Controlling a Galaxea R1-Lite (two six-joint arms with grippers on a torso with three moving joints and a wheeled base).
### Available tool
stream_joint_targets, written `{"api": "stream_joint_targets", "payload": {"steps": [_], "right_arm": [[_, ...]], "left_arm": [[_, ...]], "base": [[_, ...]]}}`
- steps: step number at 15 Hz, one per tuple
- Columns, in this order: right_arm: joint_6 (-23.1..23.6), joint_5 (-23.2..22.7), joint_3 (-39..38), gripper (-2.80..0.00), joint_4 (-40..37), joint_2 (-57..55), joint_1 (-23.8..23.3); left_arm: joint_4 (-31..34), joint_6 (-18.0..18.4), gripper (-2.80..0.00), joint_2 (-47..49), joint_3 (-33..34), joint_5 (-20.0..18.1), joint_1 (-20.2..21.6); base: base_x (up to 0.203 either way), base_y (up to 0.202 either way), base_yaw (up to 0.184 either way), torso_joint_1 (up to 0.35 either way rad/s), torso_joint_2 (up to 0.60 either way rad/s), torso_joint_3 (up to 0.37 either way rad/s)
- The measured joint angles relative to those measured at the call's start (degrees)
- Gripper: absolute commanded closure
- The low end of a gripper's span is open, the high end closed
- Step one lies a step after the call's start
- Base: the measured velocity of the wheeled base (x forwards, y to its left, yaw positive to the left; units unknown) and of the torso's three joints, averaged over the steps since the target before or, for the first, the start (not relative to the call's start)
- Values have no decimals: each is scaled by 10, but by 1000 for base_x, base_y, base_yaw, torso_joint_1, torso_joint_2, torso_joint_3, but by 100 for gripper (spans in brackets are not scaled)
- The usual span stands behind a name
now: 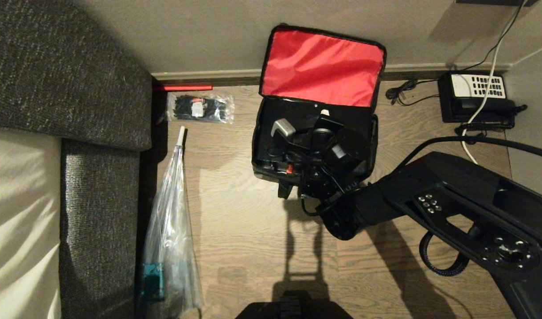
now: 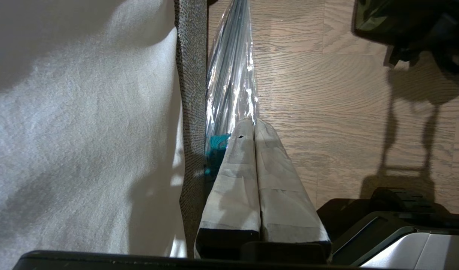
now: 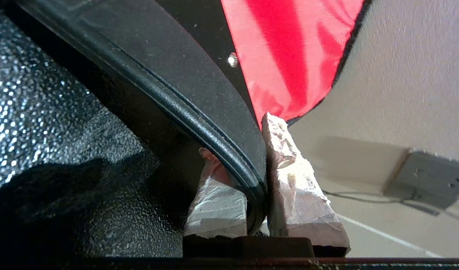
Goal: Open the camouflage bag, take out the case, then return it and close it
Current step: Lift the black box
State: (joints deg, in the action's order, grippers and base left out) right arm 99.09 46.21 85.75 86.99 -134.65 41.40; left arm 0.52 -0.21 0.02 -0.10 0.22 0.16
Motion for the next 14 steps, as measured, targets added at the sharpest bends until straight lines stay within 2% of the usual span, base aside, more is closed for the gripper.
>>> {"api": "stream_joint_targets", "payload": {"steps": [8, 11, 14], "right_arm": [[-5, 2, 18, 0, -29, 63, 3], [-28, 0, 5, 0, -30, 65, 5], [-42, 3, 22, 0, -65, 58, 5]], "left_arm": [[0, 0, 0, 0, 0, 0, 0], [0, 0, 0, 0, 0, 0, 0], [0, 0, 0, 0, 0, 0, 0]], "base": [[0, 0, 0, 0, 0, 0], [0, 0, 0, 0, 0, 0], [0, 0, 0, 0, 0, 0]]}}
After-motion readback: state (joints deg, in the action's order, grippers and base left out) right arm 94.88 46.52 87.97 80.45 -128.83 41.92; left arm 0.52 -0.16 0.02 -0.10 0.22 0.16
